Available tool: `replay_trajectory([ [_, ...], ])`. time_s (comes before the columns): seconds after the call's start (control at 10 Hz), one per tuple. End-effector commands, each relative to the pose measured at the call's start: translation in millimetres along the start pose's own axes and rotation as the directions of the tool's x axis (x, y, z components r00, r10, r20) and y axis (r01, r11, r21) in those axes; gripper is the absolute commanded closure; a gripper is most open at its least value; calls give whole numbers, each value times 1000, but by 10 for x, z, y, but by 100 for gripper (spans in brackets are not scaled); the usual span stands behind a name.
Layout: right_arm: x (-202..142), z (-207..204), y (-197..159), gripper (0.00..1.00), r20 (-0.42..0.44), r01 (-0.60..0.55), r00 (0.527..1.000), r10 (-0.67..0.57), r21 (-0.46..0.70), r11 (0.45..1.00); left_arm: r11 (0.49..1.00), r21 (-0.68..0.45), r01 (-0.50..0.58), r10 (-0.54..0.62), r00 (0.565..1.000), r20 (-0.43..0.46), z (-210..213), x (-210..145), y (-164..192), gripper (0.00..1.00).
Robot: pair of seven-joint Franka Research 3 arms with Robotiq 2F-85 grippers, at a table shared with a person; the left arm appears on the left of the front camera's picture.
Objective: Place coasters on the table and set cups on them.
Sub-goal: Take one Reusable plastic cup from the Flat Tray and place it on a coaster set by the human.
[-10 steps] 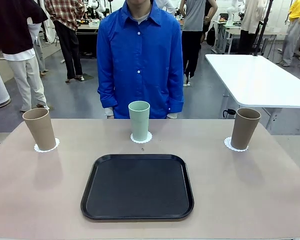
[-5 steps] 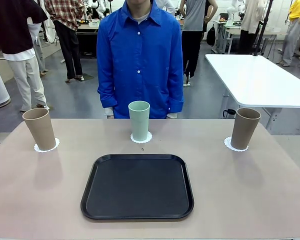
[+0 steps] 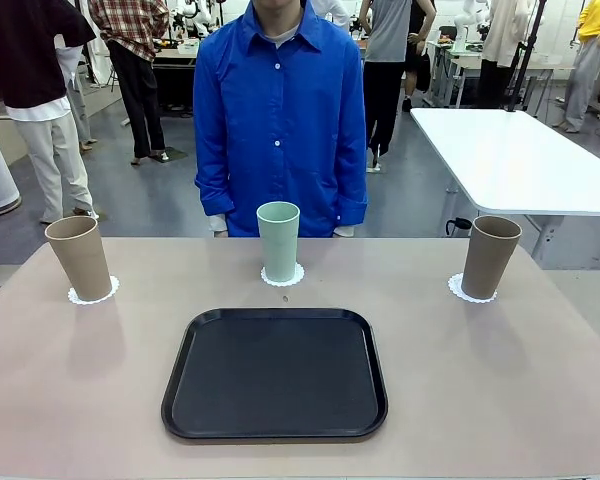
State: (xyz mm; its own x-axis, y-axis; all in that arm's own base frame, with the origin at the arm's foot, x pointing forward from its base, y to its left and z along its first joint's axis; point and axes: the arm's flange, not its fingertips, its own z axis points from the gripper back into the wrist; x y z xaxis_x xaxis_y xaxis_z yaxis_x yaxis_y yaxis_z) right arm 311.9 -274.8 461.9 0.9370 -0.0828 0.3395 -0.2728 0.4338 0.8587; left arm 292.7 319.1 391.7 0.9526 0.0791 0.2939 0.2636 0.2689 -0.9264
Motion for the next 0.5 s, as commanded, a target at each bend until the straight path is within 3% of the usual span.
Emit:
replay_trajectory([
  [0.0,74,21,-158,0,35,-43,999,39,97,994,1000,11,-16,16,1000,3,-9,0,-35,0],
  [0.4,4,128,-369,0,54,-23,998,15,144,989,1000,11,-16,16,1000,3,-9,0,-35,0],
])
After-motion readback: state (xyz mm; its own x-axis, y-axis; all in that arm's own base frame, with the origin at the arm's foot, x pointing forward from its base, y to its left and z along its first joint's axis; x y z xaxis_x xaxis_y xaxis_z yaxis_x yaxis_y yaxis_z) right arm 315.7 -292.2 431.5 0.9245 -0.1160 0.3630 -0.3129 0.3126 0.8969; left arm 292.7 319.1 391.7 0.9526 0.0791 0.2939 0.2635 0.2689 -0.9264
